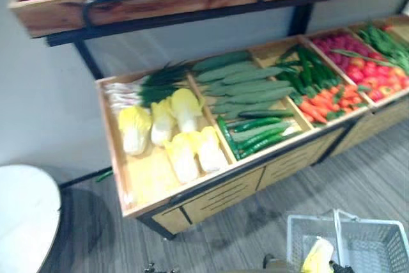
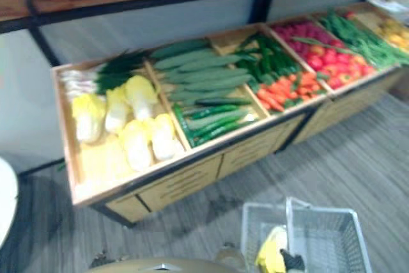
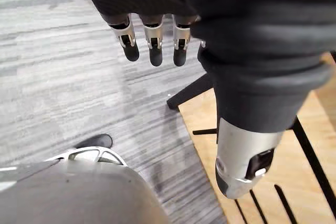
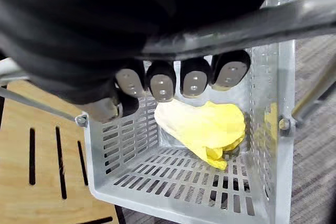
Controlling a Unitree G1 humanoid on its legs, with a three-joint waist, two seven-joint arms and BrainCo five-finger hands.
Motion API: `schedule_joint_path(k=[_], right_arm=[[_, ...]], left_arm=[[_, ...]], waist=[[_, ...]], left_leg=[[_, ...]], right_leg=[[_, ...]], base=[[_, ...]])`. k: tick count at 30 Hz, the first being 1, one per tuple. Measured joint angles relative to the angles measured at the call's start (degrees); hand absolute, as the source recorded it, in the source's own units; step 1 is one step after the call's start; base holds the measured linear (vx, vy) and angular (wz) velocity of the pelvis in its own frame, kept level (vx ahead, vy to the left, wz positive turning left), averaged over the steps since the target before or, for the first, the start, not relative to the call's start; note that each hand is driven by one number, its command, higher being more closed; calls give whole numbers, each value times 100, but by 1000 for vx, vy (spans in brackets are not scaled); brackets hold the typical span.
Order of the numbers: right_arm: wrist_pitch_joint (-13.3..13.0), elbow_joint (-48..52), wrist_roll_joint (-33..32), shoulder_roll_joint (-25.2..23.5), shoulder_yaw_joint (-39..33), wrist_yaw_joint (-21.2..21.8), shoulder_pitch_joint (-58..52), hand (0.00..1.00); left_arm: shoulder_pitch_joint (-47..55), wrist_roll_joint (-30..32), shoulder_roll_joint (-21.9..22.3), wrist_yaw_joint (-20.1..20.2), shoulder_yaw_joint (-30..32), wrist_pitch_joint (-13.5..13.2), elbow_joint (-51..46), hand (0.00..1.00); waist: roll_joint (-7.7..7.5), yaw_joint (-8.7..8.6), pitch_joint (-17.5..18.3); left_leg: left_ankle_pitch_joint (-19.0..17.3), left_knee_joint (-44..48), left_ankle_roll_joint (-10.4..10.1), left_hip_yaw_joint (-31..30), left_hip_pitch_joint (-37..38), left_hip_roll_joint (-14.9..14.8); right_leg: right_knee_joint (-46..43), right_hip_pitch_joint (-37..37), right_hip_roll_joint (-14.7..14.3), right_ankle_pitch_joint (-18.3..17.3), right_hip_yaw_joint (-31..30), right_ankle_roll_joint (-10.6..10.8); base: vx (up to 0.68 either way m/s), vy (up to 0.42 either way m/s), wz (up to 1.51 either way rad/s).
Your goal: Pick vegetable in the basket
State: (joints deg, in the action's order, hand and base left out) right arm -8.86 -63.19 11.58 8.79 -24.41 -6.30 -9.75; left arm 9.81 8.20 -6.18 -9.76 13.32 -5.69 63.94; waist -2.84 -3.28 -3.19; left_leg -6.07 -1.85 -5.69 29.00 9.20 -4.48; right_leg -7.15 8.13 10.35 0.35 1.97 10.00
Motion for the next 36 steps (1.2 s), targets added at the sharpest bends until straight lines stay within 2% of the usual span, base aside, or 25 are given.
schedule_joint_path(k=[2,3,4,5,6,7,8,9,10,12,14,16,17,18,21,23,24,25,26,28,31,33,34,35,36], right_arm=[[10,63,-97,-51,-46,0,-80,100],[21,52,-109,-43,-138,-6,-49,100],[69,35,-146,-101,-137,6,30,100],[83,23,-152,-150,-118,22,33,100],[89,-61,-163,-256,-100,40,-99,100],[112,-93,-163,-251,79,49,-92,100],[103,-75,-152,-159,133,55,-44,100],[133,-77,-128,-59,41,46,-18,100],[146,-80,-141,-37,-84,40,7,100],[179,-100,-146,-44,-196,32,-23,100],[230,-85,-129,-84,-99,38,34,100],[234,-84,-129,-81,29,31,75,100],[233,-78,-87,-51,189,18,153,100],[233,-80,-87,-44,214,14,146,100],[236,-188,-92,-5,271,-65,-36,100],[234,-205,-89,44,364,-71,-87,100],[225,-206,-80,77,468,-70,-49,100],[189,-205,-67,149,540,-64,11,100],[184,-213,-56,160,583,-63,69,100],[174,-303,-36,306,653,-71,336,100],[-10,-282,-32,341,699,-65,446,100],[-36,-240,-32,412,699,-66,439,100],[-49,-220,-32,422,695,-66,434,100],[-61,-218,-32,372,686,-68,430,100],[-63,-227,-33,308,676,-70,392,100]], left_arm=[[-62,114,-14,0,1,-1,-4,0],[-121,221,6,3,-13,-3,-24,0],[-133,311,16,1,-42,-1,-97,0],[-137,370,-22,0,-49,0,-149,0],[-154,431,-121,8,-51,5,-282,0],[-185,443,-102,12,57,30,-250,0],[-146,439,-43,23,60,49,-190,0],[-273,439,85,34,33,33,-198,0],[-342,438,76,21,-102,-13,-257,0],[-339,438,47,58,-187,11,-235,0],[-352,449,1,90,-217,9,-242,0],[-372,669,-25,89,-358,5,-241,0],[-462,843,-34,62,-456,8,-240,0],[-493,860,-33,56,-470,7,-240,0],[-642,896,257,-3,-625,-58,-265,0],[-621,889,328,-12,-603,-40,-243,0],[-626,883,330,-25,-601,-41,-253,0],[-621,816,368,-61,-544,-45,-307,0],[-619,792,392,-79,-489,-52,-313,0],[-599,538,445,-173,-243,-71,-340,0],[-563,541,455,-250,-168,-168,-358,0],[-563,547,462,-243,-148,-181,-357,0],[-560,558,462,-243,-90,-167,-335,0],[-569,551,447,-227,-45,-165,-314,0],[-559,564,427,-241,56,-171,-308,0]], waist=[[-10,-6,-14],[217,-36,-129],[216,-64,-295],[205,-121,-372],[-16,-151,-384],[-76,-62,-396],[119,-23,-347],[276,-77,-389],[281,-119,-439],[273,-114,-429],[208,-103,-412],[171,-95,-417],[237,-109,-423],[254,-110,-426],[457,-143,-435],[541,-129,-398],[497,-130,-425],[448,-105,-459],[435,-87,-471],[425,33,-477],[465,138,-496],[602,185,-526],[689,177,-489],[704,178,-475],[635,197,-488]], left_leg=[[77,-4,155,309,-15,37],[77,-4,217,645,-54,-137],[20,143,278,896,-57,-321],[-16,239,303,1001,-51,-377],[-175,497,275,1195,-2,-300],[-271,618,408,1378,-56,-314],[-254,494,458,1383,-95,-487],[-204,321,379,1712,-55,-465],[-180,369,416,1992,-15,-377],[-184,556,423,2339,-10,-386],[-184,993,422,2890,-96,-549],[-188,1305,415,3266,-128,-732],[-190,1663,413,3368,-251,-949],[-189,1755,413,3364,-265,-1000],[-117,2844,367,3177,-419,-1783],[-31,3191,255,3108,-405,-2057],[200,3433,105,2848,-440,-2108],[208,3354,-3,2146,-619,-1902],[105,3171,-36,1654,-671,-1682],[-273,2356,-84,-402,-683,-763],[-366,1711,-94,-1871,-749,-321],[-243,1385,-70,-2418,-873,-335],[-588,1218,-40,-2630,-859,-403],[-638,1151,18,-2624,-870,-377],[-620,1107,41,-2556,-935,-302]], right_leg=[[374,12,31,-67,23,-129],[315,16,67,-421,590,-595],[-534,275,154,-476,1170,-766],[-993,326,202,-496,1420,-813],[-1498,358,310,176,1781,-1293],[-1032,359,146,402,1717,-1322],[-503,202,-54,615,1547,-1312],[-1250,333,20,89,1821,-1322],[-2455,404,365,-425,2006,-1141],[-2689,101,558,-516,2147,-1159],[-2031,-131,601,-715,2350,-761],[-1297,-225,349,-813,2528,-662],[-639,-361,95,-810,2549,-662],[-510,-386,44,-810,2542,-662],[303,-801,-476,-558,2474,-871],[430,-898,-634,-519,2369,-932],[517,-963,-638,-475,2235,-1001],[512,-941,-569,-451,2010,-1034],[511,-933,-534,-431,1902,-1035],[508,-923,-481,-358,1322,-1001],[547,-781,-618,-327,765,-896],[648,-711,-843,-241,569,-773],[812,-724,-934,-135,517,-657],[924,-739,-925,-32,502,-637],[1096,-738,-884,118,427,-604]], base=[[-53,108,-90],[-56,103,-107],[-66,70,-91],[9,90,-90],[69,72,-134],[19,44,-158],[-40,-14,-175],[-34,10,-131],[9,13,-120],[6,-35,-117],[8,-164,-154],[-9,-322,-152],[-31,-339,-134],[-46,-346,-90],[-75,-212,-32],[-64,-154,-40],[-54,-138,-58],[-49,-101,-58],[-69,-41,-81],[-46,29,-114],[-76,127,-111],[-74,179,-73],[-51,184,-44],[23,152,-18],[29,177,-18]])
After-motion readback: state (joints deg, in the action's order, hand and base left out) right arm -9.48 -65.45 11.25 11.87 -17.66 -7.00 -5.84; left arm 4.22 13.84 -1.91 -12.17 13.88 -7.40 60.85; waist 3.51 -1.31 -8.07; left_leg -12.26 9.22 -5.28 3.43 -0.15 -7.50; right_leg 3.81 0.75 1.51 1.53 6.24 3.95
